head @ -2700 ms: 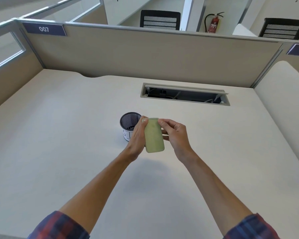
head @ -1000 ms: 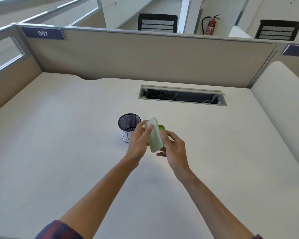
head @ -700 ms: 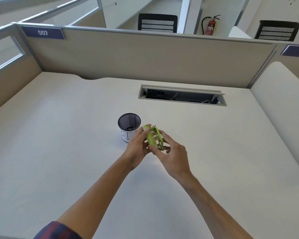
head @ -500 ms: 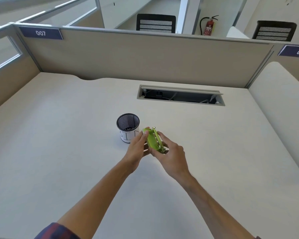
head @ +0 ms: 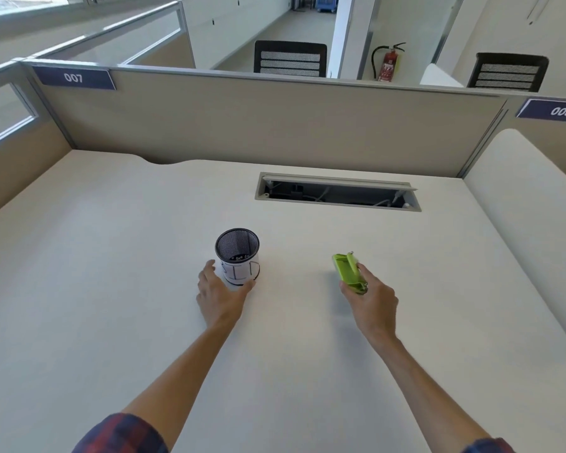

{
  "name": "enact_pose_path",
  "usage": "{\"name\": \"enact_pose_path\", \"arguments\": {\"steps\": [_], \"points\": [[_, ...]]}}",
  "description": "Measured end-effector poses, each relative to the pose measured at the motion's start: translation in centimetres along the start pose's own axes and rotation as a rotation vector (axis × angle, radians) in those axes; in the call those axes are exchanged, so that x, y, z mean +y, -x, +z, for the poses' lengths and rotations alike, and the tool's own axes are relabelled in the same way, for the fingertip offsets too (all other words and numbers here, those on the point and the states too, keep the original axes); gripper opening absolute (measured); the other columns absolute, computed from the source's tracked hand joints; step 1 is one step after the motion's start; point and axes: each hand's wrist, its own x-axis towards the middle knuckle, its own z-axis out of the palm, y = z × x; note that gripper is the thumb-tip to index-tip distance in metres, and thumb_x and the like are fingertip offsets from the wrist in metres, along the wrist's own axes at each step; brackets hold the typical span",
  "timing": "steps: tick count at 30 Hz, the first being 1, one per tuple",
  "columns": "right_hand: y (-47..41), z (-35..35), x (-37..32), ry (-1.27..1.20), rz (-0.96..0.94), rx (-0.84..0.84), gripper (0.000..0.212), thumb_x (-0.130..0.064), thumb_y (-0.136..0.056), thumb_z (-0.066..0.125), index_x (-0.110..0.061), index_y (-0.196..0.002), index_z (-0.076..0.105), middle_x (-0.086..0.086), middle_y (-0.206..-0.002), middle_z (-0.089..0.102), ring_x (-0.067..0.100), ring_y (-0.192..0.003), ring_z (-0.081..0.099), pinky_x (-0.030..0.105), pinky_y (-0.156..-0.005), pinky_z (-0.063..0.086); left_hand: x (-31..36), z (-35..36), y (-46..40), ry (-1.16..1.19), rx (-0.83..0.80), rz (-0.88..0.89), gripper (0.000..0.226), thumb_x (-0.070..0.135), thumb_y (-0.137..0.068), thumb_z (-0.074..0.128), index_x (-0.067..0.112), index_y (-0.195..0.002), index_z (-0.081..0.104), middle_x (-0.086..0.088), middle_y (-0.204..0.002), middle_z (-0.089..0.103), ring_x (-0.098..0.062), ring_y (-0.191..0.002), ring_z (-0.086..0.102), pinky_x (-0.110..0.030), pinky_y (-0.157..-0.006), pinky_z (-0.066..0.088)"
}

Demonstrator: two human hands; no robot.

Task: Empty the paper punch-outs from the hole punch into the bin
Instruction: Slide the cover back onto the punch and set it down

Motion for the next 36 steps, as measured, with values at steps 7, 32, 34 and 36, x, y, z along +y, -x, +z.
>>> {"name": "enact_pose_path", "arguments": {"steps": [7, 32, 34, 36], "points": [[-4.2, -0.5, 2.9, 0.286, 0.017, -0.024, 0.051, -0.027, -0.090, 0.066, -0.012, -0.137, 0.052, 0.013, -0.107, 0.070, 0.037, -0.095, 0.064, 0.039, -0.075, 0.044, -0.2, 1.6, -2.4, -0.050, -0.024, 0.058, 0.078, 0.035, -0.069, 0.084, 0.008, -0.131, 0.046, -0.011, -0.129, 0.061, -0.032, -0.123, 0.050, -0.045, -0.108, 0.031], [-8.3, -0.1, 6.0, 0.420, 0.086, 0.077, 0.052, -0.024, -0.087, 0.069, -0.007, -0.134, 0.054, 0.018, -0.108, 0.069, 0.041, -0.087, 0.065, 0.040, -0.067, 0.043, 0.3, 1.6, -13.3, -0.157, -0.013, 0.021, 0.074, 0.037, -0.071, 0.082, 0.008, -0.127, 0.043, -0.016, -0.124, 0.062, -0.038, -0.118, 0.054, -0.048, -0.100, 0.043], [-8.9, -0.3, 6.1, 0.403, 0.088, 0.083, 0.052, -0.024, -0.087, 0.069, -0.006, -0.134, 0.053, 0.019, -0.109, 0.068, 0.042, -0.089, 0.065, 0.041, -0.070, 0.045, -0.1, 1.8, -12.9, -0.148, 0.004, 0.041, 0.076, 0.037, -0.073, 0.081, 0.005, -0.130, 0.042, -0.017, -0.128, 0.059, -0.037, -0.121, 0.051, -0.049, -0.104, 0.039], [-9.7, -0.5, 6.2, 0.403, 0.089, 0.078, 0.053, -0.023, -0.088, 0.069, -0.005, -0.135, 0.052, 0.020, -0.111, 0.068, 0.042, -0.091, 0.064, 0.042, -0.071, 0.045, -0.8, 2.1, -12.2, -0.182, 0.009, 0.074, 0.082, 0.039, -0.079, 0.076, 0.001, -0.139, 0.036, -0.017, -0.140, 0.050, -0.035, -0.131, 0.043, -0.046, -0.112, 0.030]]}}
